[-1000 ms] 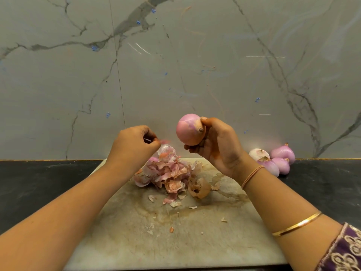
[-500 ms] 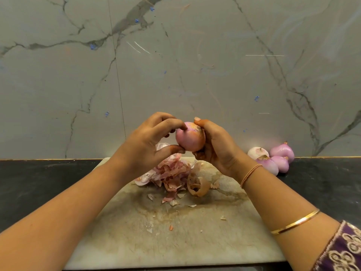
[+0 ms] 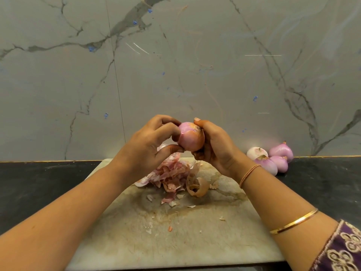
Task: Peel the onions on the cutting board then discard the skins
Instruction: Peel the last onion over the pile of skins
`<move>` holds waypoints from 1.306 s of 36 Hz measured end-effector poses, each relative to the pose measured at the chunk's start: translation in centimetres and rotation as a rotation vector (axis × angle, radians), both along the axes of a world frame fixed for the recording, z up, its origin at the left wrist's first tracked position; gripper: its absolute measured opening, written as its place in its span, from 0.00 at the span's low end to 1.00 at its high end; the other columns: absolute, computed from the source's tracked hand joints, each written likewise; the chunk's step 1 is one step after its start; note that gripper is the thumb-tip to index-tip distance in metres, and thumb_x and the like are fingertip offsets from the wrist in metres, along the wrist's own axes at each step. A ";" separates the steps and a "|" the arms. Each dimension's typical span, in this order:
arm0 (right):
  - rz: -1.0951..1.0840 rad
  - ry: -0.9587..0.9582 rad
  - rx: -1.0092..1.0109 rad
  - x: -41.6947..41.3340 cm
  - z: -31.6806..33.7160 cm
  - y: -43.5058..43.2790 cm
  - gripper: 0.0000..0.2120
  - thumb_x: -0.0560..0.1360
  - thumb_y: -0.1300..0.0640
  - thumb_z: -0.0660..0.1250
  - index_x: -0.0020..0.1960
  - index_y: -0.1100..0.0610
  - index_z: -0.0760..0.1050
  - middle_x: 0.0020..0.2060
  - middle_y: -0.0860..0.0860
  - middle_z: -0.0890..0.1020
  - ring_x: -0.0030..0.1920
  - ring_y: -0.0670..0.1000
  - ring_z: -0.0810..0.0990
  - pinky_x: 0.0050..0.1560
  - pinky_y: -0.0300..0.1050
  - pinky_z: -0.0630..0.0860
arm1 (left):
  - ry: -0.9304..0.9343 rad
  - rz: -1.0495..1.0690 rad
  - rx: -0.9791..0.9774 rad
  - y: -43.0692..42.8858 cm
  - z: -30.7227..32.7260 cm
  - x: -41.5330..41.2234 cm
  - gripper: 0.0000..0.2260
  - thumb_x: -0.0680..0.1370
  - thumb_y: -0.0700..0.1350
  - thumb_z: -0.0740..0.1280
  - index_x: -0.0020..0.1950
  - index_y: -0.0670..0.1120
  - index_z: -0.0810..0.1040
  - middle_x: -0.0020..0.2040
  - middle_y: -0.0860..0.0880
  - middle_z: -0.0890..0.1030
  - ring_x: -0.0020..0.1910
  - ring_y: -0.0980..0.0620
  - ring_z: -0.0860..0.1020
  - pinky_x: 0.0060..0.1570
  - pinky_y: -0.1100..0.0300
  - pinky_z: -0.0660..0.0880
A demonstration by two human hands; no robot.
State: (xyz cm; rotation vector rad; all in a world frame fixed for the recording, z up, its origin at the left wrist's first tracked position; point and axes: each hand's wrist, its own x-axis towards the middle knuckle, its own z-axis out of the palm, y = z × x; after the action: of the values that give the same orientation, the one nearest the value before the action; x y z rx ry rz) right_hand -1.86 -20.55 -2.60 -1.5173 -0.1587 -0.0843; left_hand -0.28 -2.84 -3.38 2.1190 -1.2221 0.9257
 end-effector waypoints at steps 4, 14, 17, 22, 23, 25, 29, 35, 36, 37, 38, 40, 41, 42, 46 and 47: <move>-0.020 -0.004 -0.033 0.1 -0.1 -0.1 0.19 0.81 0.46 0.56 0.59 0.60 0.74 0.46 0.59 0.74 0.34 0.50 0.69 0.27 0.35 0.68 | 0.085 -0.040 -0.050 -0.1 0.1 -0.2 0.19 0.73 0.49 0.70 0.60 0.53 0.68 0.57 0.49 0.74 0.52 0.49 0.77 0.51 0.50 0.78; 0.028 -0.039 0.061 -0.2 0.2 -0.1 0.13 0.82 0.48 0.55 0.51 0.56 0.74 0.45 0.58 0.76 0.36 0.52 0.72 0.32 0.39 0.70 | 0.051 0.081 -0.078 -0.3 0.0 -0.1 0.10 0.74 0.42 0.71 0.53 0.46 0.74 0.55 0.51 0.73 0.49 0.55 0.76 0.50 0.61 0.78; -0.014 -0.088 0.025 -0.2 0.1 -0.1 0.11 0.82 0.51 0.54 0.52 0.55 0.73 0.46 0.57 0.75 0.36 0.52 0.75 0.34 0.40 0.72 | 0.206 0.099 -0.204 -0.4 0.1 -0.5 0.15 0.74 0.42 0.70 0.56 0.50 0.68 0.50 0.53 0.75 0.48 0.57 0.76 0.50 0.69 0.75; -0.028 -0.166 -0.088 0.0 -0.1 0.0 0.09 0.82 0.54 0.54 0.48 0.54 0.71 0.50 0.59 0.75 0.44 0.57 0.76 0.38 0.43 0.74 | 0.365 0.054 -0.356 -0.7 0.2 -1.0 0.14 0.78 0.43 0.66 0.59 0.51 0.65 0.43 0.51 0.78 0.41 0.57 0.76 0.40 0.71 0.72; -0.024 -0.175 -0.115 0.1 -0.2 0.1 0.08 0.82 0.54 0.54 0.49 0.53 0.71 0.52 0.58 0.75 0.46 0.57 0.76 0.39 0.43 0.75 | 0.371 0.044 -0.367 -0.8 0.2 -1.0 0.13 0.78 0.43 0.65 0.59 0.51 0.65 0.42 0.50 0.78 0.39 0.57 0.75 0.39 0.70 0.72; -0.012 -0.185 -0.153 0.1 -0.3 0.2 0.07 0.82 0.54 0.54 0.50 0.51 0.70 0.53 0.57 0.75 0.50 0.57 0.76 0.41 0.43 0.76 | 0.376 0.029 -0.369 -0.8 0.2 -1.0 0.13 0.78 0.42 0.65 0.59 0.50 0.64 0.40 0.49 0.77 0.36 0.58 0.74 0.37 0.68 0.71; -0.006 -0.181 -0.167 0.2 -0.2 0.4 0.07 0.82 0.54 0.54 0.50 0.50 0.70 0.55 0.57 0.75 0.52 0.58 0.77 0.42 0.43 0.77 | 0.399 0.030 -0.359 -0.8 0.0 -0.7 0.15 0.78 0.38 0.65 0.58 0.49 0.63 0.38 0.49 0.77 0.34 0.57 0.72 0.36 0.65 0.71; 0.009 -0.125 -0.053 0.0 -0.2 0.3 0.10 0.82 0.53 0.54 0.50 0.54 0.72 0.49 0.59 0.75 0.40 0.55 0.76 0.36 0.42 0.74 | 0.421 0.073 -0.390 -0.6 0.0 -0.2 0.15 0.78 0.39 0.66 0.57 0.51 0.63 0.38 0.46 0.76 0.32 0.59 0.71 0.34 0.68 0.70; 0.010 -0.110 -0.011 -0.1 -0.1 0.2 0.10 0.82 0.53 0.54 0.50 0.55 0.72 0.47 0.58 0.75 0.38 0.54 0.76 0.35 0.41 0.73 | 0.420 0.094 -0.383 -0.5 -0.1 0.0 0.14 0.78 0.40 0.66 0.56 0.51 0.63 0.38 0.46 0.76 0.31 0.59 0.71 0.33 0.68 0.70; 0.013 -0.095 0.036 -0.2 0.0 0.1 0.11 0.82 0.52 0.54 0.51 0.55 0.73 0.45 0.57 0.75 0.36 0.54 0.75 0.34 0.41 0.72 | 0.420 0.120 -0.366 -0.3 -0.1 0.2 0.14 0.78 0.40 0.66 0.56 0.51 0.63 0.38 0.46 0.76 0.31 0.59 0.71 0.32 0.67 0.70; 0.017 -0.081 0.081 -0.2 0.1 0.0 0.11 0.82 0.52 0.54 0.52 0.56 0.73 0.44 0.57 0.75 0.34 0.53 0.75 0.33 0.41 0.71 | 0.421 0.152 -0.339 -0.2 -0.2 0.3 0.13 0.78 0.40 0.65 0.56 0.52 0.64 0.38 0.47 0.76 0.30 0.58 0.71 0.32 0.67 0.69; 0.030 -0.055 0.166 -0.3 0.3 -0.1 0.12 0.82 0.52 0.54 0.52 0.58 0.73 0.43 0.57 0.75 0.32 0.52 0.74 0.33 0.42 0.71 | 0.424 0.234 -0.262 0.1 -0.3 0.6 0.11 0.78 0.40 0.65 0.55 0.52 0.66 0.38 0.50 0.76 0.31 0.57 0.72 0.31 0.68 0.68; 0.037 -0.043 0.202 -0.4 0.4 -0.1 0.13 0.82 0.52 0.54 0.52 0.58 0.73 0.43 0.59 0.75 0.32 0.52 0.74 0.33 0.42 0.70 | 0.427 0.276 -0.223 0.1 -0.3 0.7 0.10 0.78 0.41 0.65 0.54 0.52 0.67 0.38 0.51 0.76 0.32 0.57 0.73 0.31 0.67 0.68; 0.044 -0.032 0.232 -0.4 0.5 -0.2 0.13 0.81 0.51 0.55 0.53 0.59 0.73 0.44 0.60 0.76 0.32 0.52 0.74 0.34 0.43 0.71 | 0.431 0.313 -0.189 0.2 -0.4 0.8 0.09 0.78 0.41 0.64 0.54 0.52 0.69 0.38 0.52 0.77 0.34 0.56 0.74 0.32 0.66 0.68; 0.059 0.014 0.305 -0.3 0.6 -0.3 0.16 0.81 0.50 0.55 0.57 0.61 0.73 0.48 0.65 0.76 0.32 0.53 0.74 0.32 0.42 0.72 | 0.401 0.403 -0.096 0.3 -0.5 1.0 0.05 0.78 0.42 0.64 0.52 0.51 0.74 0.39 0.56 0.76 0.37 0.58 0.75 0.35 0.65 0.70; 0.062 0.021 0.311 -0.3 0.7 -0.3 0.16 0.81 0.50 0.55 0.57 0.61 0.73 0.47 0.65 0.76 0.32 0.53 0.74 0.32 0.41 0.72 | 0.379 0.415 -0.081 0.4 -0.5 1.0 0.05 0.79 0.42 0.64 0.51 0.51 0.76 0.40 0.58 0.75 0.38 0.59 0.74 0.36 0.66 0.69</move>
State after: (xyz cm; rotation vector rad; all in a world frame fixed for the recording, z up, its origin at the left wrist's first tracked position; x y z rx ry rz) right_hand -2.18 -20.85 -1.94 -1.2021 -0.1676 -0.0412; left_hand 0.76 -2.44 -3.84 2.3860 -0.5608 0.6727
